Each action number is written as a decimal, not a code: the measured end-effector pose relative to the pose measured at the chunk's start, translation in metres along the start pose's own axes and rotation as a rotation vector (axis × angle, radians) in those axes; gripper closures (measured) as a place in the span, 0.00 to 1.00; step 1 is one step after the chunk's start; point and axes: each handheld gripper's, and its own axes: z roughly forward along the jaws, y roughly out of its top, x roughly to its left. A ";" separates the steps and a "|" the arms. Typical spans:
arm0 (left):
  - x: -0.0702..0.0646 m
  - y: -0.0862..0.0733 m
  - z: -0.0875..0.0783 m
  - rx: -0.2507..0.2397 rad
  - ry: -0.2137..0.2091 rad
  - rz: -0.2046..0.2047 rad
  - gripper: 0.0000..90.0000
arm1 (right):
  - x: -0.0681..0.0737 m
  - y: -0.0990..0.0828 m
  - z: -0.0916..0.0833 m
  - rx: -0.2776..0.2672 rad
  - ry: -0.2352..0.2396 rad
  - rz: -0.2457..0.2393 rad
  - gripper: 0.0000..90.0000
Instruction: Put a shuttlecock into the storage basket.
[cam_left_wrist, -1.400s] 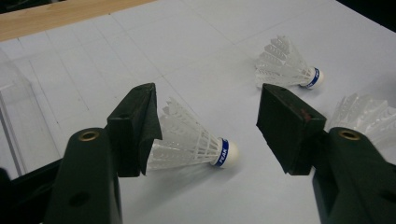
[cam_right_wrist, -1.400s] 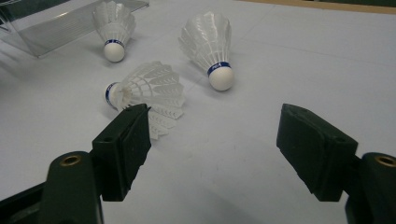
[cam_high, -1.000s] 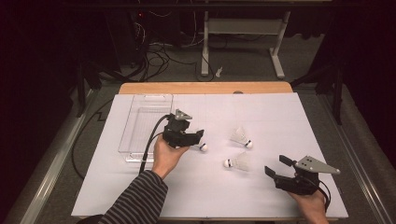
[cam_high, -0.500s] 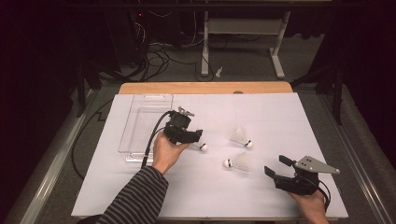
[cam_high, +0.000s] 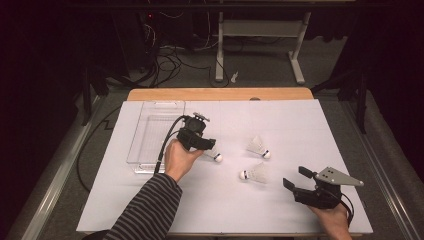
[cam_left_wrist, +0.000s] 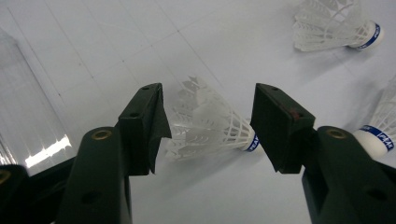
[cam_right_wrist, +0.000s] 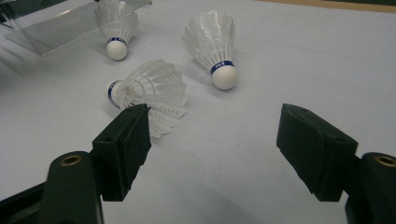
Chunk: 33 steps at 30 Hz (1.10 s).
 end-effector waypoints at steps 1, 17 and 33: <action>0.001 0.000 0.001 0.006 0.003 0.000 0.50 | 0.000 0.000 0.000 0.000 0.000 0.000 0.30; 0.008 0.001 0.011 0.063 0.017 -0.044 0.55 | 0.000 0.000 0.001 0.002 0.003 -0.004 0.30; 0.012 -0.001 0.016 0.112 -0.001 -0.076 0.65 | 0.000 0.000 0.001 0.003 0.005 -0.008 0.30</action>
